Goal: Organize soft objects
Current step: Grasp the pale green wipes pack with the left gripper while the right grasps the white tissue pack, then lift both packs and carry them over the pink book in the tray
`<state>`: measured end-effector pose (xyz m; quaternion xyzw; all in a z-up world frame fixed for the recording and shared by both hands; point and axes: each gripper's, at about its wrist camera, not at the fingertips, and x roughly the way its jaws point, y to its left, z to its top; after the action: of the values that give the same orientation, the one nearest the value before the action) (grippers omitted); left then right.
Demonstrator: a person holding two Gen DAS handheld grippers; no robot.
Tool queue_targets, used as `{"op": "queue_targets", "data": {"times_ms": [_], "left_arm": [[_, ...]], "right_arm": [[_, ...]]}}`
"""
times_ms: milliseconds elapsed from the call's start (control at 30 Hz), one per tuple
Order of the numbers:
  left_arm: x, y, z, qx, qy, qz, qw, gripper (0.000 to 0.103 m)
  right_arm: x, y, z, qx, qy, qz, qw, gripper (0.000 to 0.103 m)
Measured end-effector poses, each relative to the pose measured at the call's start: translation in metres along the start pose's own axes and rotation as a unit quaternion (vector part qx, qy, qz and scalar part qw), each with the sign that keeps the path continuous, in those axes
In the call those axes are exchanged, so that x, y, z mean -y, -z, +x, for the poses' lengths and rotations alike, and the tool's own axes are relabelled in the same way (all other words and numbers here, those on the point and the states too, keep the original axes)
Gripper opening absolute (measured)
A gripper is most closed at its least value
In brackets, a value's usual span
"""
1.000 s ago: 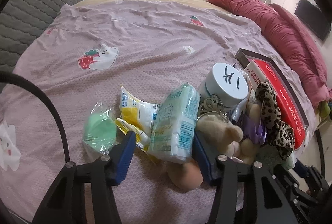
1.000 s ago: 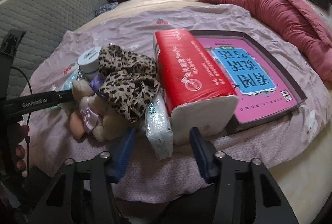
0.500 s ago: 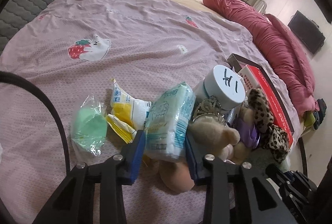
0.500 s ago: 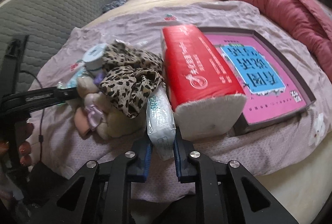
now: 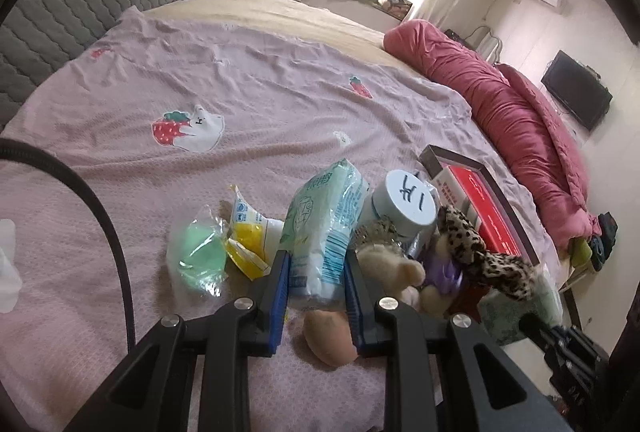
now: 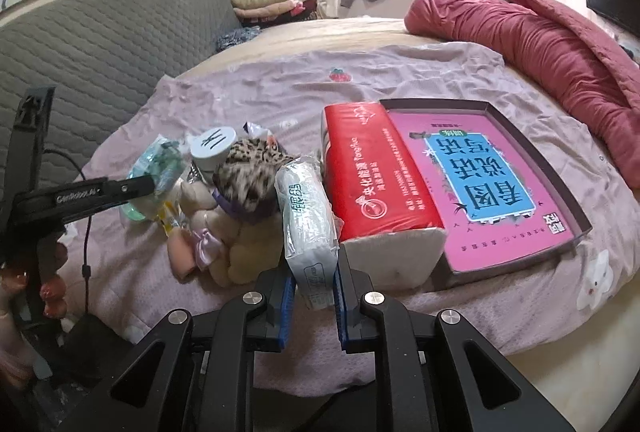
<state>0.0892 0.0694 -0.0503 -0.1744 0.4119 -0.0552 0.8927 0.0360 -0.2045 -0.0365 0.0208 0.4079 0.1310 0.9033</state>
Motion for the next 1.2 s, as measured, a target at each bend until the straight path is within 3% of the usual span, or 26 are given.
{"op": "queue_targets", "data": {"times_ms": [433, 733, 1000, 1200], "left_arm": [[0.033, 0.020, -0.012, -0.009, -0.013, 0.042, 0.9990, 0.026], [0.034, 0.023, -0.011, -0.017, -0.025, 0.039, 0.9988, 0.026], [0.050, 0.014, -0.039, 0.011, -0.014, 0.052, 0.9985, 0.026], [0.088, 0.000, -0.061, 0.032, 0.016, 0.073, 0.9967, 0.026]], "right_arm": [[0.009, 0.001, -0.005, -0.009, -0.020, 0.022, 1.000, 0.017], [0.007, 0.001, -0.022, 0.005, -0.005, 0.006, 1.000, 0.017], [0.018, -0.015, -0.052, 0.075, -0.010, 0.017, 0.997, 0.017], [0.041, -0.030, -0.075, 0.141, 0.034, 0.025, 0.989, 0.017]]}}
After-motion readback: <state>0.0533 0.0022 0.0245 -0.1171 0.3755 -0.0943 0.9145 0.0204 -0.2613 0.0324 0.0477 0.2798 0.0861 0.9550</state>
